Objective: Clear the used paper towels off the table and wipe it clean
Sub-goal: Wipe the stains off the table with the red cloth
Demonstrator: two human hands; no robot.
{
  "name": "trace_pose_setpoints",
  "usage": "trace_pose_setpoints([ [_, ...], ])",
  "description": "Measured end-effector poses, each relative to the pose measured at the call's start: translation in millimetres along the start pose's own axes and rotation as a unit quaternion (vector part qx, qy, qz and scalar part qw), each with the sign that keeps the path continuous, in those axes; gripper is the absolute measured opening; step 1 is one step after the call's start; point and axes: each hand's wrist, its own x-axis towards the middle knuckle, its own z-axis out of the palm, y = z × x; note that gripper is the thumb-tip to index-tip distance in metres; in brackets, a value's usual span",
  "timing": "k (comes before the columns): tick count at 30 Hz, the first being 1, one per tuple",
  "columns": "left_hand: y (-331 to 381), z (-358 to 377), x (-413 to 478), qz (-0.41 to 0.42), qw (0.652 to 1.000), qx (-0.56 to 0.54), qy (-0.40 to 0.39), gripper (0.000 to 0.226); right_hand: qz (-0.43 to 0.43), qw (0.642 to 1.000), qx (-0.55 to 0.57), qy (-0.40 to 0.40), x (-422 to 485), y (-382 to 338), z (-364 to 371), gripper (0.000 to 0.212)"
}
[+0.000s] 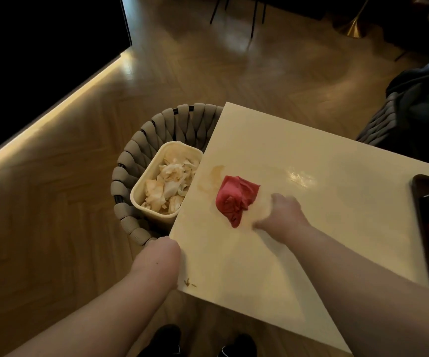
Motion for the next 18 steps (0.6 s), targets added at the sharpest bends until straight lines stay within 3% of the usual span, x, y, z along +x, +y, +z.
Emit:
trace_pose_setpoints([
  [2,-2.5,2.6,-0.6,-0.003,1.000,-0.015,-0.014,0.074,0.072,0.996,-0.027,-0.039,-8.8,27.5,5.6,0.110],
  [4,-2.5,2.2,-11.1,0.018,0.999,0.041,0.023,0.085,0.064,0.995,-0.036,-0.061,-10.5,39.6,12.5,0.117],
  [6,10.0,-6.2,-21.8,0.037,0.993,0.086,0.076,0.077,0.052,0.996,-0.051,-0.055,-5.5,39.9,14.9,0.117],
  [8,35.4,-20.0,-22.0,0.074,0.984,0.038,0.157,0.060,0.057,0.995,-0.053,-0.055,0.5,35.5,15.5,0.111],
  [10,70.7,-35.4,-11.8,0.152,0.967,-0.034,0.203,0.060,0.064,0.995,-0.053,-0.060,5.1,35.0,18.3,0.112],
  [13,126.9,-56.7,14.7,0.232,0.957,0.002,0.177,0.068,0.067,0.994,-0.053,-0.062,8.6,37.6,21.2,0.115],
  [16,151.1,-67.2,46.0,0.206,0.959,0.098,0.166,0.056,0.064,0.995,-0.047,-0.063,12.0,39.1,21.8,0.112],
  [18,151.2,-65.5,54.9,0.184,0.962,0.091,0.180,0.049,0.064,0.995,-0.046,-0.066,14.3,40.5,22.3,0.109],
])
